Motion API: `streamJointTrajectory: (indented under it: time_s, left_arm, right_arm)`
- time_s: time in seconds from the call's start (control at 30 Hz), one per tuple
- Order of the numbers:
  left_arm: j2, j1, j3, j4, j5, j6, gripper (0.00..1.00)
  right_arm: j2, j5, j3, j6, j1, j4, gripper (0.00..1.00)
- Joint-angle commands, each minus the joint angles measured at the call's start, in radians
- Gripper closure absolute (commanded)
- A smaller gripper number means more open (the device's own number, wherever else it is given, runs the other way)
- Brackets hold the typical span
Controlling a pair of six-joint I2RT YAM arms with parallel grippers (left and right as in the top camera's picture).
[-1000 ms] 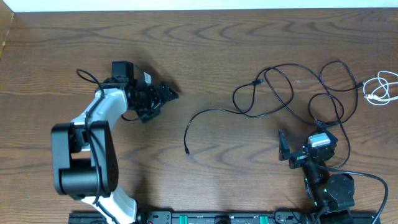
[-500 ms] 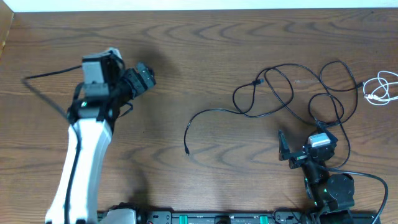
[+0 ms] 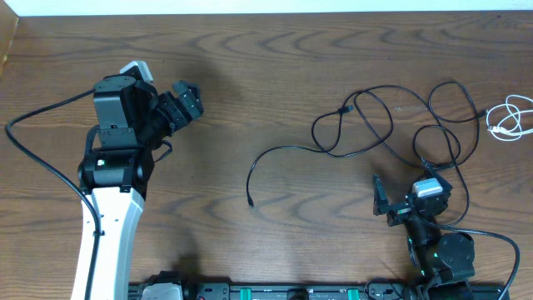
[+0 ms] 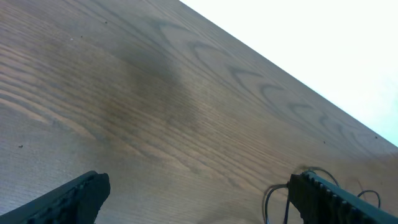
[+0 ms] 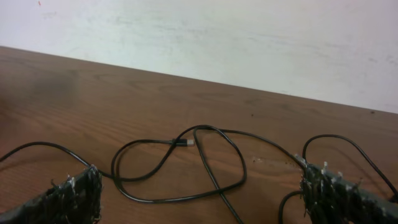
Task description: Untangle cables
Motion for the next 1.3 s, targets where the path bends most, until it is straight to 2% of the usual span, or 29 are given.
streamJointTrajectory:
  time_s: [0.0, 0.63, 0.7, 0.8, 0.97, 1.27]
  left_arm:
    - [-0.004, 0.000, 0.000, 0.000, -0.018, 0.002, 0.02]
    - [-0.002, -0.001, -0.045, -0.038, -0.018, 0.002, 0.03]
    - [-0.023, -0.001, -0.085, 0.013, -0.018, 0.002, 0.02]
    - [-0.058, -0.003, -0.180, 0.180, -0.018, 0.002, 0.02]
    - [-0.143, -0.008, -0.364, 0.335, -0.018, 0.002, 0.02]
    - [-0.374, -0.030, -0.626, 0.374, -0.018, 0.002, 0.02]
  right_arm:
    - [-0.006, 0.012, -0.001, -0.013, 0.002, -0.005, 0.01]
    - [-0.006, 0.012, -0.001, -0.013, 0.002, -0.005, 0.01]
    - [-0.006, 0.012, -0.001, -0.013, 0.002, -0.005, 0.01]
    - [-0.006, 0.012, -0.001, -0.013, 0.002, -0.005, 0.01]
    - [-0.006, 0.012, -0.001, -0.013, 0.002, -0.005, 0.01]
    - [-0.006, 0.012, -0.001, -0.013, 0.002, -0.005, 0.01]
